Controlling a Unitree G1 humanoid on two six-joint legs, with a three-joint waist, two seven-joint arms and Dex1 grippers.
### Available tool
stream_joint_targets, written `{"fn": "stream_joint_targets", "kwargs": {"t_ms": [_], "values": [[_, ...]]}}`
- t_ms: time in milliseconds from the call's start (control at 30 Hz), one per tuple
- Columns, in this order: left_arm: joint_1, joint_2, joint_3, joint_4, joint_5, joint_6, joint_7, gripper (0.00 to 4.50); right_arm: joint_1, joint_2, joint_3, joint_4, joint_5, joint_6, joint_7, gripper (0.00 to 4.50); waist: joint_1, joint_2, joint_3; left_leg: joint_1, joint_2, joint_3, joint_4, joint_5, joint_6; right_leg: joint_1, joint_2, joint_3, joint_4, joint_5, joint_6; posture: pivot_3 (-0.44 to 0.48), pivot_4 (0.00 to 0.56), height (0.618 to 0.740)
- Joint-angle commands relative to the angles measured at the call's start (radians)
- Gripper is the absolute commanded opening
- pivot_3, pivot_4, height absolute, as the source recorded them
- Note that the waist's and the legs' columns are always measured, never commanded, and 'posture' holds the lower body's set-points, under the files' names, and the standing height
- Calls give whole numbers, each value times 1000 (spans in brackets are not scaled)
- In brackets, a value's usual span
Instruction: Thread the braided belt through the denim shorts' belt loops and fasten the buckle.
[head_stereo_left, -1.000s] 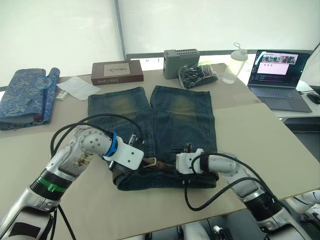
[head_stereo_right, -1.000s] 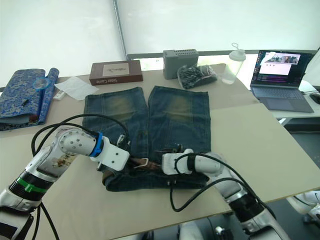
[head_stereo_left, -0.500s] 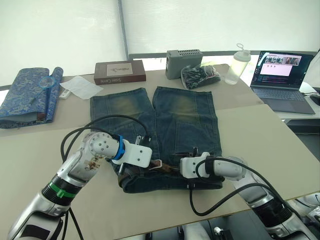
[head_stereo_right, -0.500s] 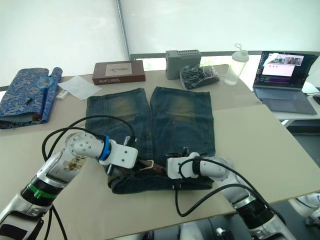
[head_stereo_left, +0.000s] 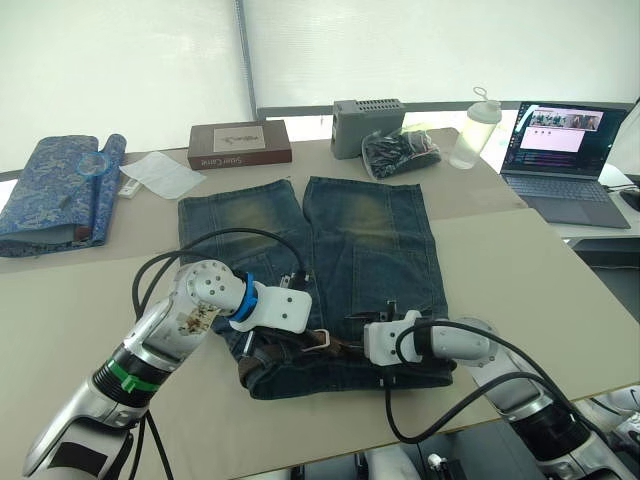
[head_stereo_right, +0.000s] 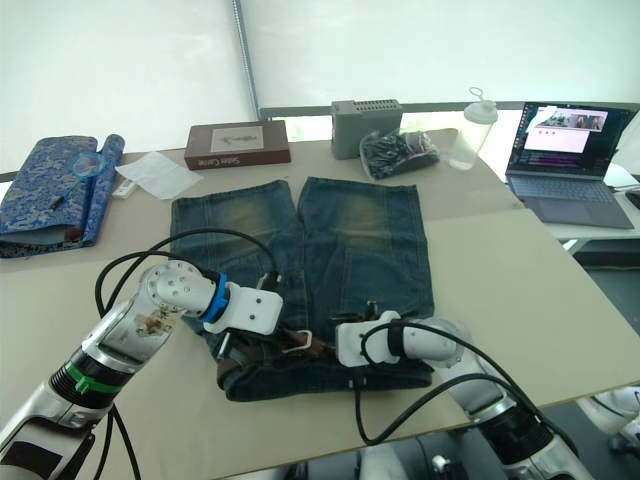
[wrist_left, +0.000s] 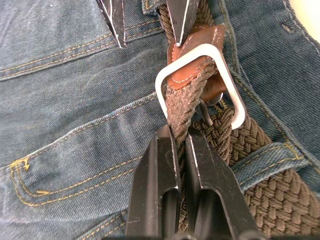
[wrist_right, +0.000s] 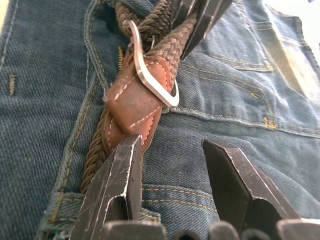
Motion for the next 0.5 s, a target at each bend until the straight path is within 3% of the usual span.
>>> {"fn": "stream_joint_targets", "kwargs": {"t_ms": [33, 200, 400, 500], "values": [[-20, -20, -34, -42, -7, 9, 12, 0, 3, -14, -11, -50, 16, -18, 18, 2189, 0, 0, 0, 0, 0, 0, 0, 0, 0, 0, 0, 0, 0, 0, 0, 0, 150, 740], [-23, -25, -61, -30, 15, -39, 33, 0, -2, -23, -45, -25, 4, 32, -5, 2189, 3, 0, 0, 0, 0, 0, 0, 0, 0, 0, 0, 0, 0, 0, 0, 0, 150, 740], [-46, -23, -74, -28, 31, -159, 44, 0, 30, -48, -107, -161, 206, 223, 94, 2189, 4, 0, 0, 0, 0, 0, 1, 0, 0, 0, -1, 0, 0, 0, 0, 0, 150, 740], [-35, -23, -89, -8, 57, -193, 63, 0, 42, -66, -114, -175, 196, 222, 86, 2189, 3, 0, 0, 0, 1, 0, 0, 0, 1, 0, -1, 0, 0, 0, 0, 0, 150, 740]]}}
